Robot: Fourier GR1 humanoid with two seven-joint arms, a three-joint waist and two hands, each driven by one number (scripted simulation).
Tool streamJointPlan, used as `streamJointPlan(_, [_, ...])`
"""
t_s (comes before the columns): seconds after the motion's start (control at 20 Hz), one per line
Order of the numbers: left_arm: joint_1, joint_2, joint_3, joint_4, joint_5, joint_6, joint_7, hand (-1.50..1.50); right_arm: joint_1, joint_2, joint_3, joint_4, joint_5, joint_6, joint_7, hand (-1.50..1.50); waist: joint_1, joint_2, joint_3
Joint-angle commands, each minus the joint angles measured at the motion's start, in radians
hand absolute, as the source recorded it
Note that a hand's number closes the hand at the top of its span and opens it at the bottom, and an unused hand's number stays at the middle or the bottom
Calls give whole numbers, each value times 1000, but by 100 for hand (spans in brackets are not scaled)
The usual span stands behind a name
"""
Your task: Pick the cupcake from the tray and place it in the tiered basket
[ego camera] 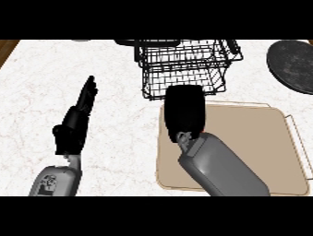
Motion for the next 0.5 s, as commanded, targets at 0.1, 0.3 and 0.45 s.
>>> streamJointPlan(0.1, [-7,-10,-3,17,-15,16,-5,0,-250,5,28,-133,-154,117,334,150,-14,-3,0])
streamJointPlan(0.3, [-3,4,13,3,12,-6,7,0,-361,5,14,-154,-241,109,444,150,-12,-4,-1])
streamJointPlan(0.45, [-3,9,16,1,-12,17,-2,0,-461,5,-56,-98,-259,133,452,150,-20,-4,0])
